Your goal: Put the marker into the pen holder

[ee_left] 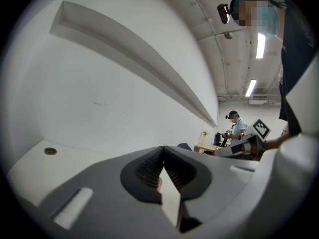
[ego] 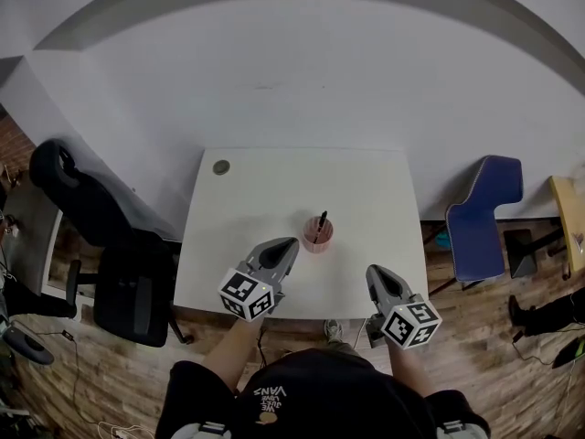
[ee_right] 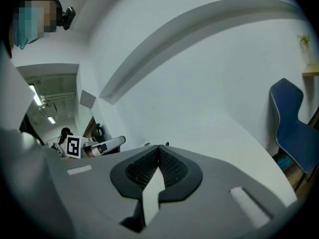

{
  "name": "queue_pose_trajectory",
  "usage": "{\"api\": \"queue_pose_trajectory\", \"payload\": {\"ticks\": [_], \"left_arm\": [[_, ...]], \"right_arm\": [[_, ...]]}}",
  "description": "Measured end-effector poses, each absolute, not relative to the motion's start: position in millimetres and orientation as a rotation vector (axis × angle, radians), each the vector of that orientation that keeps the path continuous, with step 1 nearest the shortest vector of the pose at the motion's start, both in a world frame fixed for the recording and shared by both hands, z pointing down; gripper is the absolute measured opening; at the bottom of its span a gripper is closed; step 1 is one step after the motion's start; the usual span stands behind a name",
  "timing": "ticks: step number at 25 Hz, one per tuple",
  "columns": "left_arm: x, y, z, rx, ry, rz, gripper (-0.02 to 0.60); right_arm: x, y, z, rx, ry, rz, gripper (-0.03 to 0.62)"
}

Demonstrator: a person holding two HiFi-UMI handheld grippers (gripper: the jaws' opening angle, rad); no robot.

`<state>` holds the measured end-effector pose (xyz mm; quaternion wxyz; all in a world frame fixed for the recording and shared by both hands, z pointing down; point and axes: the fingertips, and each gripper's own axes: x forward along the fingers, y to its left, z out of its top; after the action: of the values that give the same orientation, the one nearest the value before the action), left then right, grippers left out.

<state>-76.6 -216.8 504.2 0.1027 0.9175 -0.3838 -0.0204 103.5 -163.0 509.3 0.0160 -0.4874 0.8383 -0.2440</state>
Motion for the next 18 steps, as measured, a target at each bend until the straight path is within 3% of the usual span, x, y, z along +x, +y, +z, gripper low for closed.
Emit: {"api": "queue_pose_trajectory", "payload": {"ticks": [18], "left_arm": [[-108, -141, 505, 2.711, -1.124, -0.061, 0.054]], "right_arm": [[77, -109, 503, -1.551, 2.581, -0.703, 0.002]]}}
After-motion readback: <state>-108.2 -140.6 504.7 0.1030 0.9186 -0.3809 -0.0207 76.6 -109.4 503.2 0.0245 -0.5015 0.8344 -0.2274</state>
